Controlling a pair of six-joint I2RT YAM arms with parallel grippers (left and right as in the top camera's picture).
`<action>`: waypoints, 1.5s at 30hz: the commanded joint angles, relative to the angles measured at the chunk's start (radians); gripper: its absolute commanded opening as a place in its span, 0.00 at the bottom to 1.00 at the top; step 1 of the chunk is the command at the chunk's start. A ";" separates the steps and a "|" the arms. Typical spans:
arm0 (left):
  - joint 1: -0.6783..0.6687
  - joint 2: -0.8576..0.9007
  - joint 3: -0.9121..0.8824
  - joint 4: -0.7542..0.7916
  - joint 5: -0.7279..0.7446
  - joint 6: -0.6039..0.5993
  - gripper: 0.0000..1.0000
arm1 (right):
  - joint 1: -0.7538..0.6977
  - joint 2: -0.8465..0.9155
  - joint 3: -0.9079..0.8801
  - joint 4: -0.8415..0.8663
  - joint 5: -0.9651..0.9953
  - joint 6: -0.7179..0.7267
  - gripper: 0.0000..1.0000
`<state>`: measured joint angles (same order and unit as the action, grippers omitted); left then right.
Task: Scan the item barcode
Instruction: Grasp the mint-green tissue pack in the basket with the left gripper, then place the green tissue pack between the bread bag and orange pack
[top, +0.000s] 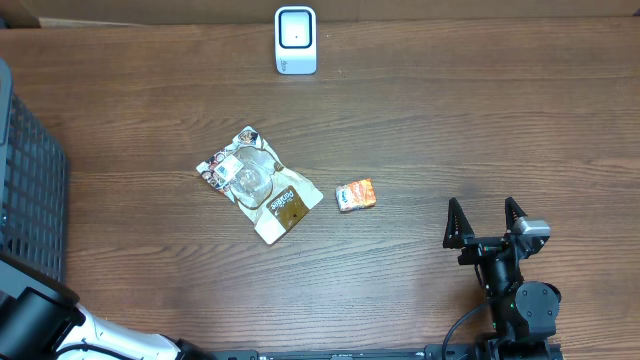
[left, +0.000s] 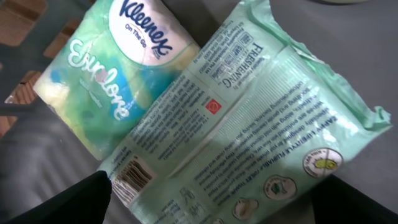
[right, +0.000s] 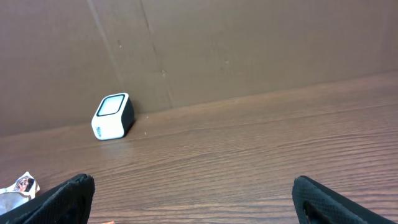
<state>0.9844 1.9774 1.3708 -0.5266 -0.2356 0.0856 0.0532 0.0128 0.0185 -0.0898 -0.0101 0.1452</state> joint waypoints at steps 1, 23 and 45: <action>-0.003 0.045 -0.021 0.011 -0.034 0.023 0.84 | 0.005 -0.010 -0.010 0.006 0.009 0.001 1.00; -0.076 0.113 0.198 -0.245 0.030 -0.111 0.04 | 0.005 -0.010 -0.010 0.006 0.009 0.001 1.00; -0.444 -0.373 0.888 -0.858 0.608 -0.408 0.05 | 0.005 -0.010 -0.010 0.006 0.009 0.001 1.00</action>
<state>0.6418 1.6234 2.2578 -1.3327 0.2829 -0.2951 0.0532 0.0128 0.0185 -0.0902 -0.0105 0.1459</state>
